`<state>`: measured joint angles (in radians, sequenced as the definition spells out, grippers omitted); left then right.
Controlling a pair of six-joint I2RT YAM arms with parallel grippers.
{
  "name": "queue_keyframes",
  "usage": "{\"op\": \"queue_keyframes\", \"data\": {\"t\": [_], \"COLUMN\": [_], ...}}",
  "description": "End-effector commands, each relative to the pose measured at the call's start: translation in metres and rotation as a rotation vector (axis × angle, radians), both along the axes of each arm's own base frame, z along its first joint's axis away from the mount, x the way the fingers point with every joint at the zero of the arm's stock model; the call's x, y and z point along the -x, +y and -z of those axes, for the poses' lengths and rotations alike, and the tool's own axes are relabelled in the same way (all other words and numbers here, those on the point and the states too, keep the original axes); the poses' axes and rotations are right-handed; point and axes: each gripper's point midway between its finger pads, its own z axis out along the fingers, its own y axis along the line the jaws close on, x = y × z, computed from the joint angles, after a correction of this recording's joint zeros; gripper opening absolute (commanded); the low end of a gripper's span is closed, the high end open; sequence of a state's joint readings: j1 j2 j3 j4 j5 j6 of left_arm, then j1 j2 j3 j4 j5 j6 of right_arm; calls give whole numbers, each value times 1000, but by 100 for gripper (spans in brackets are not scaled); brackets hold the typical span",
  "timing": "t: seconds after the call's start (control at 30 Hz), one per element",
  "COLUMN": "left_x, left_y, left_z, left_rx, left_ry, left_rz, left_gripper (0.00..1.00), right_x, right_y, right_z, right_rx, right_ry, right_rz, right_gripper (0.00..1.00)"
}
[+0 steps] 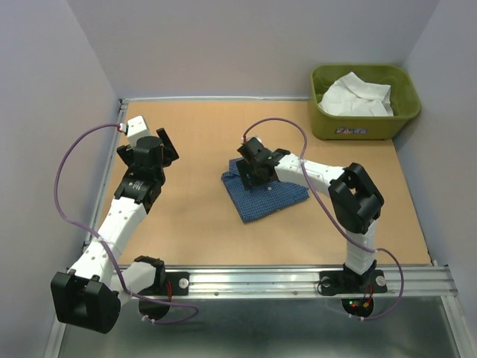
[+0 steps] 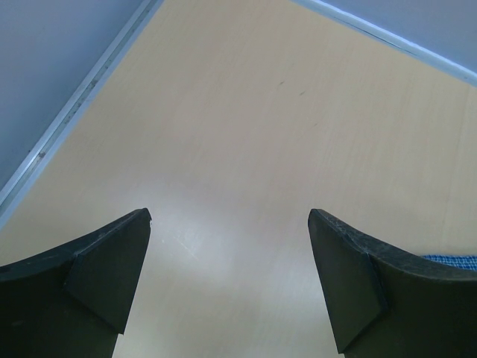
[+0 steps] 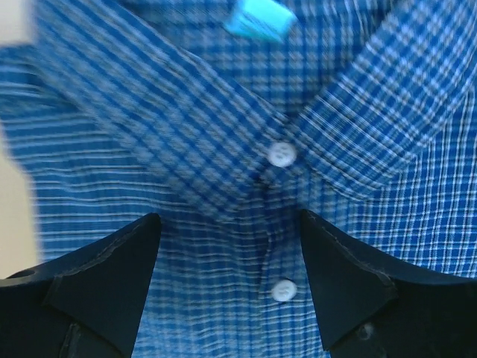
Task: Fold and stack the long sleeve shirts
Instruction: Neatly place the folded shirt to the corner
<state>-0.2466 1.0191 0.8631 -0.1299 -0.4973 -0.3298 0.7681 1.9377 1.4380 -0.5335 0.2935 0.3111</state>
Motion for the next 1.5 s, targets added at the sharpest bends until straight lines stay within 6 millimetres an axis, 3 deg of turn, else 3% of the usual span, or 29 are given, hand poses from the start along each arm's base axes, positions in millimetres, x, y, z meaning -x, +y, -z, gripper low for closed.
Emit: {"op": "queue_keyframes", "data": {"t": [0.0, 0.1, 0.13, 0.17, 0.23, 0.27, 0.37, 0.43, 0.47, 0.57, 0.63, 0.7, 0.8, 1.03, 1.2, 1.37, 1.43, 1.47], "left_x": [-1, -1, 0, 0, 0, 1, 1, 2, 2, 2, 2, 2, 2, 2, 2, 3, 3, 4], "left_y": [3, 3, 3, 3, 3, 2, 1, 1, 0, 0, 0, 1, 1, 2, 1, 2, 2, 2], "left_z": [-11, -12, -13, -14, -16, -15, -18, -18, -20, -19, -18, -18, -18, -17, -16, -18, -19, -20], "left_rx": [-4, -1, -1, -2, 3, 4, 9, 11, 13, 13, 13, 10, 9, 6, 5, 4, 6, 6], "left_ry": [-47, -51, -54, -55, -61, -61, -71, -70, -75, -74, -73, -72, -71, -69, -64, -70, -73, -76], "left_rz": [-6, -3, -5, -4, -1, 2, 9, 10, 13, 13, 13, 9, 8, 7, 12, 9, 11, 9], "left_gripper": [99, 99, 99, 99, 99, 99, 99, 99, 99, 99, 99, 99, 99, 99, 99, 99, 99, 99], "right_x": [6, 3, 4, 5, 2, 1, -5, -11, -18, -25, -26, -21, -14, -2, 4, 12, 19, 21], "right_y": [-44, -83, -110, -122, -147, -177, -225, -240, -242, -224, -194, -170, -156, -167, -173, -183, -191, -194], "right_z": [23, 24, 29, 29, 17, 18, -2, -22, -36, -63, -78, -77, -61, -14, 13, 33, 43, 46], "right_rx": [80, 104, 132, 138, 141, 190, 252, 259, 272, 165, 7, -100, -104, 1, 60, 116, 151, 169], "right_ry": [47, 58, 74, 76, 54, 51, 0, -46, -79, -111, -108, -60, -7, 93, 149, 193, 214, 216], "right_rz": [70, 137, 184, 208, 250, 297, 391, 412, 402, 366, 303, 247, 196, 194, 202, 231, 255, 264], "right_gripper": [80, 79, 79, 79, 79, 78, 78, 78, 78, 75, 70, 69, 69, 67, 53, 47, 41, 33]}}
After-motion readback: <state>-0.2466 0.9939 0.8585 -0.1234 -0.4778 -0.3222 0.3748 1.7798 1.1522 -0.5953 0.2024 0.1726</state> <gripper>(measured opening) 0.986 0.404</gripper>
